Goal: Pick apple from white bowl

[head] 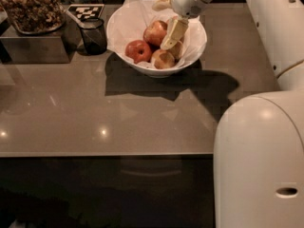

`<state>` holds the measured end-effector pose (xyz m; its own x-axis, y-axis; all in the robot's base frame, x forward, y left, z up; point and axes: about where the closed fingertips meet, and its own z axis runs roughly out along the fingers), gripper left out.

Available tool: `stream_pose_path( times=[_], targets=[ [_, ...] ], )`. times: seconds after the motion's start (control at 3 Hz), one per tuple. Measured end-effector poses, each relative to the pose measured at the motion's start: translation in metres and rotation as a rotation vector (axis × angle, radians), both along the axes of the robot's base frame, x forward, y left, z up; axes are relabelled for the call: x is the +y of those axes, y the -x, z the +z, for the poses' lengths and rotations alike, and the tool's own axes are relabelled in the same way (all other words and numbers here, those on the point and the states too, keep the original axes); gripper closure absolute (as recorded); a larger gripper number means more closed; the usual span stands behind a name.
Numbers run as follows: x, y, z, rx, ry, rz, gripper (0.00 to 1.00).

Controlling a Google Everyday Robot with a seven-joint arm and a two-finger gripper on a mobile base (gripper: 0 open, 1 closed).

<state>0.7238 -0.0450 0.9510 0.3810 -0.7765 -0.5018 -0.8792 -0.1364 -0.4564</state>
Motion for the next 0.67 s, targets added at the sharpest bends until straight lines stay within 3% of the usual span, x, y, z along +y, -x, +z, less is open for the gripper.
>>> stream_pose_path(
  times=[0.67],
  targets=[
    [0.0088, -0.0079, -0.0094, 0.006, -0.006, 0.015, 0.0]
  ],
)
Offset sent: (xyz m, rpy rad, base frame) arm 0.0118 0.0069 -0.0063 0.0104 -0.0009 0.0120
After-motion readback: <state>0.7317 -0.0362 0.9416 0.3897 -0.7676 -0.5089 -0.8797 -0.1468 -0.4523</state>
